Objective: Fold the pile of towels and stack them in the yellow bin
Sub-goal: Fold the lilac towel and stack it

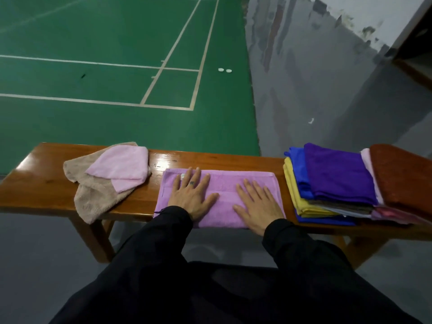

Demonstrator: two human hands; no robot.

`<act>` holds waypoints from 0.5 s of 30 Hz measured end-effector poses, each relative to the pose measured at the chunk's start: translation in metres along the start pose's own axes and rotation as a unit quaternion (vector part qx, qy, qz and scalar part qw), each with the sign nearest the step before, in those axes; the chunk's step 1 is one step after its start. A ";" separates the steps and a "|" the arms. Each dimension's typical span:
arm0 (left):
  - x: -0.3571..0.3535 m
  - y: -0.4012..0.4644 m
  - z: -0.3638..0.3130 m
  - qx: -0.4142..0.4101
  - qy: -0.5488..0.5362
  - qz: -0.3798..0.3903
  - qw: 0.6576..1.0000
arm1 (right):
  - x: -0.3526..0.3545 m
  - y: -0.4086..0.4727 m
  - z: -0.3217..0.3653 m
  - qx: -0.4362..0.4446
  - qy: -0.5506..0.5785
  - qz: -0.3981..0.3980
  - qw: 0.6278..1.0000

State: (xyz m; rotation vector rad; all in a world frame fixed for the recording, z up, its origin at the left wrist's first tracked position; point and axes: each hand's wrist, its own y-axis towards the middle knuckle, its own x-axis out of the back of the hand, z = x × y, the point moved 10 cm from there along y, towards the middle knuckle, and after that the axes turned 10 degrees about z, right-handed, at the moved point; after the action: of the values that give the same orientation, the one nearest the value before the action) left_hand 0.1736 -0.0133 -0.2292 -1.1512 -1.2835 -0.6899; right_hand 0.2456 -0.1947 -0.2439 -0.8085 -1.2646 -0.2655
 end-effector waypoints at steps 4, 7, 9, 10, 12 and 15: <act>0.009 -0.056 0.090 0.272 -0.176 -0.094 0.941 | -0.001 0.003 -0.012 -0.001 -0.025 -0.021 0.999; -0.003 -0.073 0.118 0.339 -0.177 -0.031 0.923 | -0.004 0.003 -0.009 0.004 -0.012 -0.028 1.000; 0.000 -0.061 0.113 0.306 -0.191 -0.009 0.932 | 0.005 0.001 -0.008 0.012 0.046 -0.040 0.998; 0.004 -0.054 0.108 0.280 -0.212 -0.011 0.936 | 0.011 -0.004 -0.009 0.016 0.102 -0.055 0.993; 0.015 -0.046 0.100 0.226 -0.303 -0.045 0.925 | 0.025 -0.017 -0.017 0.015 0.246 -0.113 0.963; 0.028 -0.044 0.104 0.182 -0.415 -0.092 0.887 | 0.037 -0.043 -0.033 0.025 0.383 -0.193 0.903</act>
State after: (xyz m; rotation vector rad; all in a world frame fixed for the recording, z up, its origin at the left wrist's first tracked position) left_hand 0.1014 0.0739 -0.2012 -1.0391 -2.1584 -0.0323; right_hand 0.2563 -0.2378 -0.1957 -0.3291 -0.6593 -0.7855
